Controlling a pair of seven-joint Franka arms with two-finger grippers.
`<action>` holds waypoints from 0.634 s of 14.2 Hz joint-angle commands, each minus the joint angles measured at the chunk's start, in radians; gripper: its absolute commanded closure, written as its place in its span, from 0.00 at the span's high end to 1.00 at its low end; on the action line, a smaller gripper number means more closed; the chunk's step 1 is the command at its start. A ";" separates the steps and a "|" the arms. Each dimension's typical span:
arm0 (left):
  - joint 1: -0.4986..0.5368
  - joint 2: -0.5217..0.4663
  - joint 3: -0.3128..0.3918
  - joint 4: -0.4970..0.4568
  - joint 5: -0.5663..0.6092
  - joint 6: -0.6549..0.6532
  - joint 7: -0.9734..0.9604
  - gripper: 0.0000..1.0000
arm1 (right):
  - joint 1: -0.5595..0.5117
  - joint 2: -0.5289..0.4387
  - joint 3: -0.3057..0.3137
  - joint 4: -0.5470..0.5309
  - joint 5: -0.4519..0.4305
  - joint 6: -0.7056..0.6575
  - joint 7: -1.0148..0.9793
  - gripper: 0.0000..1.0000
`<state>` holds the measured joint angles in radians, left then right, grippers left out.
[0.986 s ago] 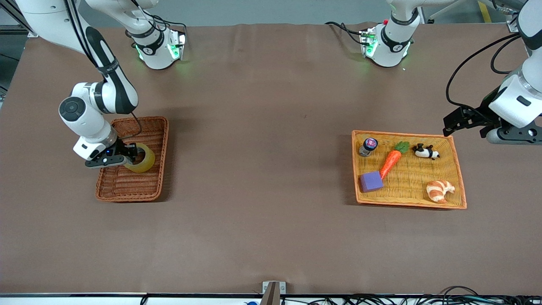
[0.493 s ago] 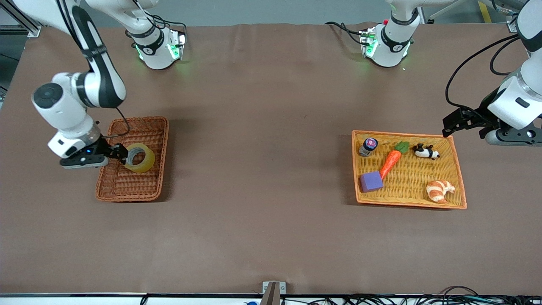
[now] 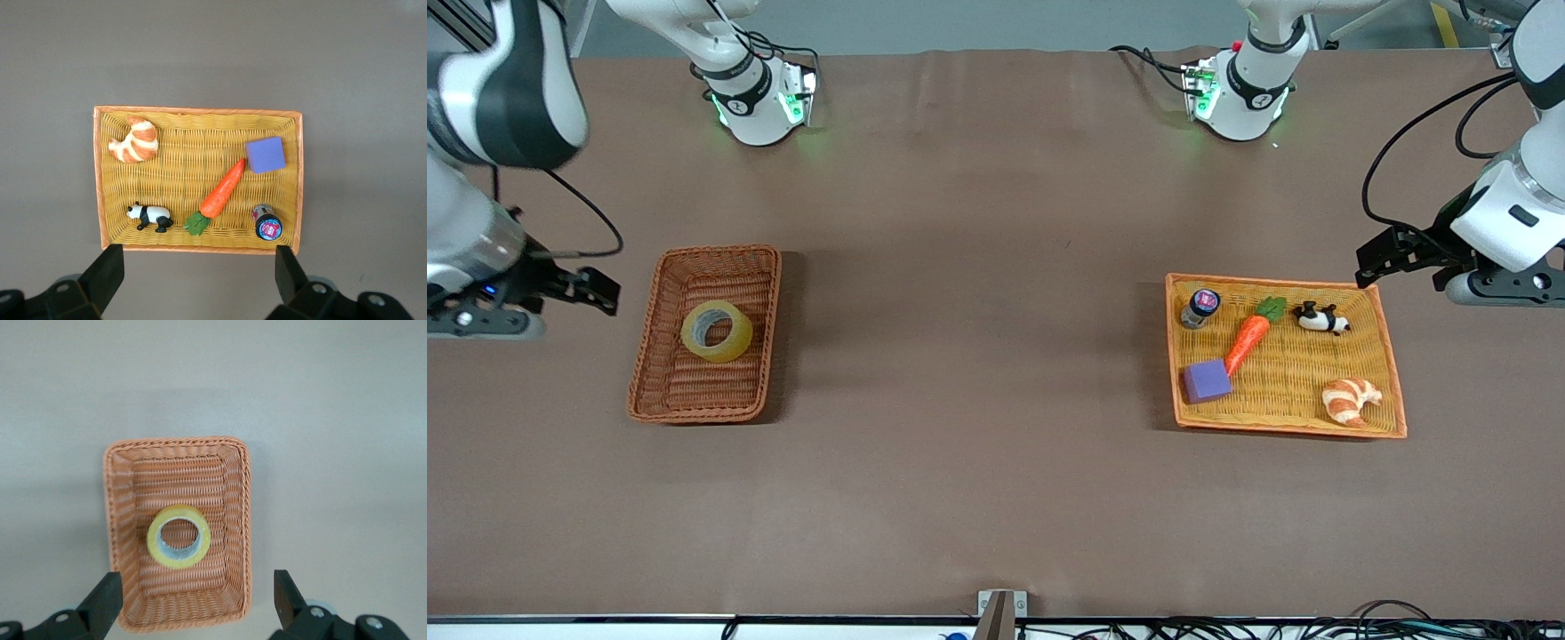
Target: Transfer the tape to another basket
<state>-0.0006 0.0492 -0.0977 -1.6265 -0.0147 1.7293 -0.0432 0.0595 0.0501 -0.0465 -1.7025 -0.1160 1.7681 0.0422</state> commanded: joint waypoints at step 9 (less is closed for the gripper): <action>-0.003 0.001 -0.002 0.005 0.022 0.006 -0.010 1.00 | -0.021 -0.053 -0.045 0.185 0.117 -0.272 0.007 1.00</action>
<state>-0.0006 0.0496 -0.0976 -1.6264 -0.0147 1.7293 -0.0437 0.0587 -0.0055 -0.0571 -1.5309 -0.0551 1.5053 0.0511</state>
